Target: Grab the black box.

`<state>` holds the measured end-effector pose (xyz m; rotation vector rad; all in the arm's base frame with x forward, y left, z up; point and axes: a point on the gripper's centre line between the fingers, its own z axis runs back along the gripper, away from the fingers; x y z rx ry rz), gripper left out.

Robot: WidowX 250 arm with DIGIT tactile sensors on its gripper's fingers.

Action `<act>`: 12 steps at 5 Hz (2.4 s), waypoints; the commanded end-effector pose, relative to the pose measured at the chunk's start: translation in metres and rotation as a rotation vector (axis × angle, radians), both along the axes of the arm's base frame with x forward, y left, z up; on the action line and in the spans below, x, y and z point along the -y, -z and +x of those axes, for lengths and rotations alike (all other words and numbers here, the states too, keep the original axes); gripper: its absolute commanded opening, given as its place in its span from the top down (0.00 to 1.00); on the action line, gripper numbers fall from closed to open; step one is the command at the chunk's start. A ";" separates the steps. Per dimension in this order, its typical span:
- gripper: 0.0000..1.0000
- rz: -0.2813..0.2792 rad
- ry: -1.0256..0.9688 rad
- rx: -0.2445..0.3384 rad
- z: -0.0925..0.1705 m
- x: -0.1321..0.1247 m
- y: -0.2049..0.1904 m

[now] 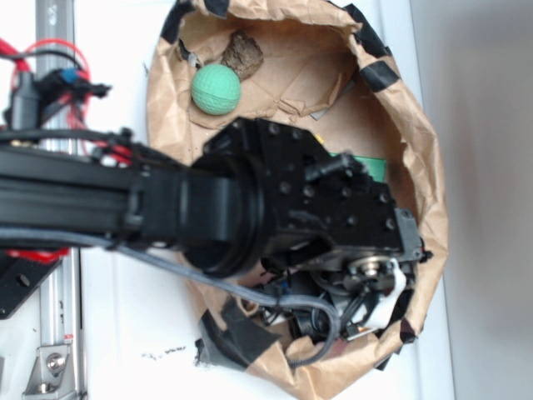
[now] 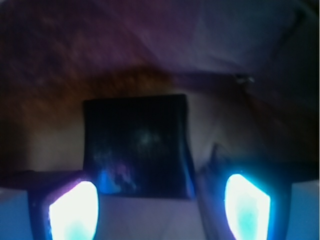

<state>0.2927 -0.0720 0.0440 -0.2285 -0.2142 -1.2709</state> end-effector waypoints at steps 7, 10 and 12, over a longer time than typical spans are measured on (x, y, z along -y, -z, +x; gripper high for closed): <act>0.00 -0.163 -0.064 0.006 -0.035 0.065 -0.011; 0.00 0.105 -0.202 -0.037 -0.033 0.088 0.039; 1.00 0.071 -0.403 0.107 -0.048 0.031 -0.025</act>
